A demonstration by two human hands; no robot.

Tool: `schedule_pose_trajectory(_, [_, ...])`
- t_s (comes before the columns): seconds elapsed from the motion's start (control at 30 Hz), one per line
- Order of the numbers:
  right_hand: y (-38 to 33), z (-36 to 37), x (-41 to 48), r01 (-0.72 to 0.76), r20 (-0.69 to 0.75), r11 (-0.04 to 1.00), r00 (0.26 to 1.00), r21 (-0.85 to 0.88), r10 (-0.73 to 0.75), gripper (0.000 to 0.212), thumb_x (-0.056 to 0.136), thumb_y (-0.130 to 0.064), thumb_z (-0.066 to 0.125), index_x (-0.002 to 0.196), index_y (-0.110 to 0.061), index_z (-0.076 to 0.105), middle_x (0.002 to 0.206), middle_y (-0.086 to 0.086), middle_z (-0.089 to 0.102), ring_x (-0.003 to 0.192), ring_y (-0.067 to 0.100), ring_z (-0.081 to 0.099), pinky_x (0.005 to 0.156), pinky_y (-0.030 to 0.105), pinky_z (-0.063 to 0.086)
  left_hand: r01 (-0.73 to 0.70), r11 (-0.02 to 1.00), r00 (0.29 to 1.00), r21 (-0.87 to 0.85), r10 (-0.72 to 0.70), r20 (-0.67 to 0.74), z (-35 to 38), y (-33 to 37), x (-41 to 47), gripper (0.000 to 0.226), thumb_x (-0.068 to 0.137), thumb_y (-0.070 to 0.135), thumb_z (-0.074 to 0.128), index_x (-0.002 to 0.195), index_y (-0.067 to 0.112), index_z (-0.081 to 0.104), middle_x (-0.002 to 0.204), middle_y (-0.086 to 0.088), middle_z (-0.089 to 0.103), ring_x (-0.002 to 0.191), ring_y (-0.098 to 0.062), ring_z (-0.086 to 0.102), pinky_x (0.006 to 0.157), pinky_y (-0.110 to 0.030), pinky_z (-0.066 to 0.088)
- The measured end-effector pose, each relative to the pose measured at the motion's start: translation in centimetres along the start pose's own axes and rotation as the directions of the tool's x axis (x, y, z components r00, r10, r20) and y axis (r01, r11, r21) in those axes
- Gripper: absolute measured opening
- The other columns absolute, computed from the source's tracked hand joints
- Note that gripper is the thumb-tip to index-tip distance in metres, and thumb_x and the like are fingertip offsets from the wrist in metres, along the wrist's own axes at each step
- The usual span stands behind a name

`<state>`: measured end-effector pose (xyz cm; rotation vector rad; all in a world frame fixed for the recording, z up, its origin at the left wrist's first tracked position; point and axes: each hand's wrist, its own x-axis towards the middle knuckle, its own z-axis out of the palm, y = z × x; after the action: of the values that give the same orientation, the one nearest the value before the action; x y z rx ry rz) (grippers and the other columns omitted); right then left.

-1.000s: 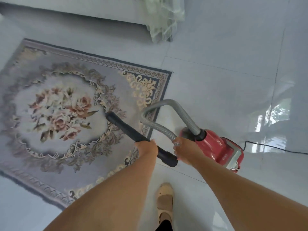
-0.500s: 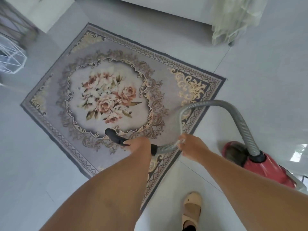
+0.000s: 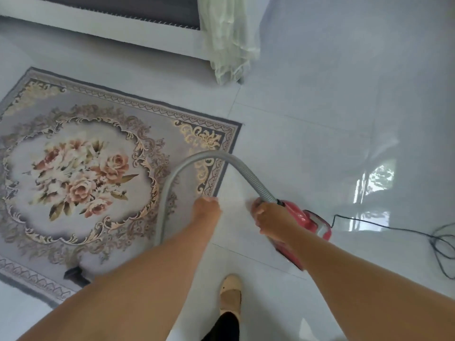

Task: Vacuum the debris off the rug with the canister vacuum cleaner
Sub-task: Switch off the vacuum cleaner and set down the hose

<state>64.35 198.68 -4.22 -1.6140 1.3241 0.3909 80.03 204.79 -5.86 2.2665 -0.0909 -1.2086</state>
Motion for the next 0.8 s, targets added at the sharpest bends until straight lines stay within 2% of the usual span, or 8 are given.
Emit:
schedule_pose_trajectory(0.1, [6.5, -4.1, -3.5, -0.074, -0.039, 0.997, 0.996, 0.032, 0.075, 0.028, 0.097, -0.021, 0.045, 0.112, -0.009, 0.066, 0.108, 0.012, 0.067, 0.102, 0.032, 0.064, 0.085, 0.039, 0.053, -0.054, 0.998, 0.987, -0.018, 0.056, 0.150, 6.5, 1.2, -4.6, 0.025, 0.096, 0.006, 0.048, 0.072, 0.012, 0.054, 0.067, -0.006, 0.057, 0.052, -0.012, 0.057, 0.046, -0.018, 0.044])
schedule_pose_trajectory(0.2, [12.8, -7.0, -6.7, -0.134, -0.075, 0.983, 0.987, 0.127, 0.144, 0.026, 0.096, -0.021, 0.048, 0.108, -0.009, 0.067, 0.106, 0.012, 0.069, 0.100, 0.030, 0.066, 0.078, 0.035, 0.053, -0.158, 0.982, 0.960, 0.101, 0.128, 0.248, 12.6, 2.2, -10.2, 0.016, 0.096, 0.010, 0.050, 0.082, 0.013, 0.058, 0.071, -0.003, 0.062, 0.061, -0.015, 0.061, 0.056, -0.023, 0.048])
schedule_pose_trajectory(0.3, [19.0, -9.3, -10.2, -0.188, -0.100, 0.964, 0.973, 0.187, 0.209, 0.026, 0.095, -0.020, 0.048, 0.110, -0.009, 0.067, 0.105, 0.011, 0.070, 0.099, 0.030, 0.067, 0.087, 0.040, 0.054, -0.240, 0.949, 0.921, 0.204, 0.157, 0.356, 18.3, 2.1, -14.4, 0.012, 0.098, 0.012, 0.050, 0.092, 0.013, 0.061, 0.079, -0.004, 0.068, 0.064, -0.015, 0.064, 0.062, -0.025, 0.053])
schedule_pose_trajectory(0.43, [27.5, -12.2, -15.6, -0.251, -0.125, 0.914, 0.945, 0.319, 0.303, 0.021, 0.092, -0.016, 0.053, 0.105, -0.006, 0.067, 0.102, 0.012, 0.071, 0.098, 0.031, 0.068, 0.088, 0.045, 0.056, -0.344, 0.890, 0.863, 0.298, 0.174, 0.475, 25.3, 2.2, -21.4, 0.012, 0.097, 0.009, 0.050, 0.098, 0.007, 0.062, 0.077, -0.004, 0.064, 0.061, -0.014, 0.060, 0.055, -0.021, 0.049])
schedule_pose_trajectory(0.53, [34.1, -16.2, -21.3, -0.284, -0.134, 0.851, 0.917, 0.442, 0.376, 0.024, 0.095, -0.017, 0.053, 0.109, -0.003, 0.066, 0.107, 0.016, 0.070, 0.098, 0.031, 0.068, 0.090, 0.043, 0.056, -0.457, 0.813, 0.783, 0.361, 0.175, 0.597, 31.0, 3.1, -28.3, 0.011, 0.096, 0.003, 0.048, 0.095, 0.003, 0.059, 0.080, -0.012, 0.063, 0.059, -0.017, 0.058, 0.047, -0.018, 0.046])
schedule_pose_trajectory(0.63, [39.1, -19.9, -26.5, -0.256, -0.183, 0.814, 0.898, 0.521, 0.400, 0.022, 0.096, -0.017, 0.056, 0.111, -0.003, 0.065, 0.106, 0.014, 0.072, 0.080, 0.019, 0.066, 0.076, 0.030, 0.056, -0.555, 0.717, 0.716, 0.422, 0.152, 0.682, 35.3, 4.6, -33.9, 0.009, 0.095, 0.009, 0.051, 0.093, 0.007, 0.059, 0.084, -0.010, 0.065, 0.062, -0.018, 0.062, 0.061, -0.026, 0.048])
schedule_pose_trajectory(0.7, [42.2, -22.4, -30.2, -0.243, -0.202, 0.808, 0.893, 0.537, 0.403, 0.017, 0.097, -0.017, 0.057, 0.107, -0.006, 0.064, 0.100, 0.009, 0.072, 0.070, 0.011, 0.063, 0.060, 0.019, 0.050, -0.617, 0.654, 0.679, 0.439, 0.159, 0.717, 38.0, 5.9, -37.8, 0.011, 0.095, 0.013, 0.052, 0.098, 0.006, 0.060, 0.088, -0.010, 0.067, 0.067, -0.019, 0.064, 0.060, -0.025, 0.046])
schedule_pose_trajectory(0.8, [46.0, -26.4, -35.9, -0.223, -0.245, 0.778, 0.867, 0.588, 0.433, 0.011, 0.097, -0.021, 0.055, 0.099, -0.012, 0.061, 0.088, 0.002, 0.069, 0.062, 0.008, 0.063, 0.054, 0.019, 0.045, -0.677, 0.606, 0.629, 0.418, 0.181, 0.756, 41.4, 8.0, -44.7, 0.016, 0.096, 0.014, 0.053, 0.104, 0.004, 0.062, 0.092, -0.010, 0.069, 0.070, -0.019, 0.066, 0.062, -0.025, 0.047])
